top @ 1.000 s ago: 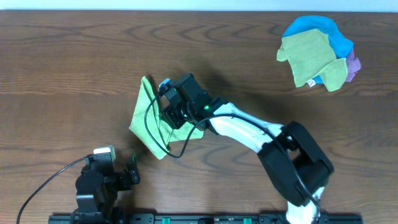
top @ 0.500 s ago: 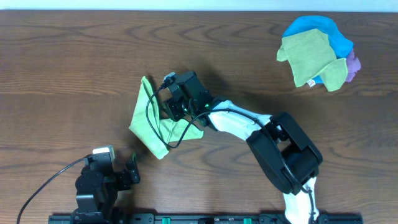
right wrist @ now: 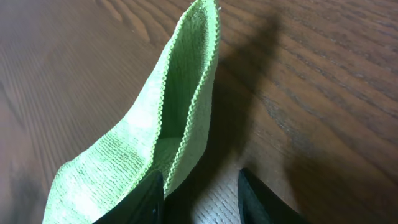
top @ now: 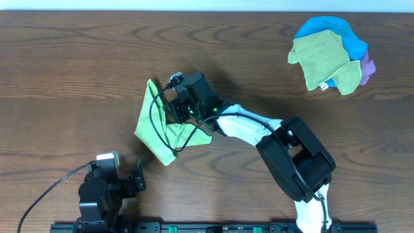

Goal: Fold the cloth

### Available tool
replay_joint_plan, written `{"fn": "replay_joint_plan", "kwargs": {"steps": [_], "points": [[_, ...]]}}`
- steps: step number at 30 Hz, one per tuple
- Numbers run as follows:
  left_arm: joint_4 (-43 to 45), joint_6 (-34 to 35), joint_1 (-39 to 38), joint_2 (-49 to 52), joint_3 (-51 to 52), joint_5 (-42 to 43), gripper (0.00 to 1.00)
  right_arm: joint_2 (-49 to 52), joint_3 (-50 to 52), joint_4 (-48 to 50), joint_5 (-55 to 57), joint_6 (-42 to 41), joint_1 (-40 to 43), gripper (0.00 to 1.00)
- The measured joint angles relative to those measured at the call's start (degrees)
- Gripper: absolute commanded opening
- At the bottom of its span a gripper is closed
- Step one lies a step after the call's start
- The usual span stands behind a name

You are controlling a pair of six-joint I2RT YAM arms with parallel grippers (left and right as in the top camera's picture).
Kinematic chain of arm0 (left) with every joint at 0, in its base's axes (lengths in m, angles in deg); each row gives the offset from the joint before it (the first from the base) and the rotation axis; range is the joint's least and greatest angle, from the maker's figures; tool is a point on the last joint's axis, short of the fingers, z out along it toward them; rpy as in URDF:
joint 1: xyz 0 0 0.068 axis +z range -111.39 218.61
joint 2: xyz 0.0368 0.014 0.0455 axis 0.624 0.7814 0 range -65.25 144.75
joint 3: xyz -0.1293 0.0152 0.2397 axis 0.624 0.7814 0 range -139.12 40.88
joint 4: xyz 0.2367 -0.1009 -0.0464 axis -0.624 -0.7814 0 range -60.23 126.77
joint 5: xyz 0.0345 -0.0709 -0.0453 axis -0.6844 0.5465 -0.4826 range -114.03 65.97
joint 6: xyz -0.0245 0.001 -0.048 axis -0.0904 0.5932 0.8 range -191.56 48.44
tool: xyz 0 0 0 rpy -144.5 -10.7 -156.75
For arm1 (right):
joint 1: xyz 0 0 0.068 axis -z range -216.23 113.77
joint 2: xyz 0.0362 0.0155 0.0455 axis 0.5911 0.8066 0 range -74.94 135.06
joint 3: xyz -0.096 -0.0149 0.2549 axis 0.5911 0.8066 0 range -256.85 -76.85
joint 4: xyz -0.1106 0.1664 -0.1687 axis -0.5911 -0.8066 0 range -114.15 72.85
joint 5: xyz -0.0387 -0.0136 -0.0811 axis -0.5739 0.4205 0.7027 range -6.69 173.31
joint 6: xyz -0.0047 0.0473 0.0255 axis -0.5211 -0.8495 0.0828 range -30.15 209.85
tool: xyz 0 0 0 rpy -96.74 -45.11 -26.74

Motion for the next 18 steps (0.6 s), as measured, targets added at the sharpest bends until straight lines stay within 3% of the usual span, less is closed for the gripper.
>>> {"fn": "replay_joint_plan", "kwargs": {"steps": [18], "points": [[0.0,0.0,0.0,0.0,0.0,0.0,0.95,2.5,0.0,3.6,-1.6,-2.5,0.0,0.35]]}}
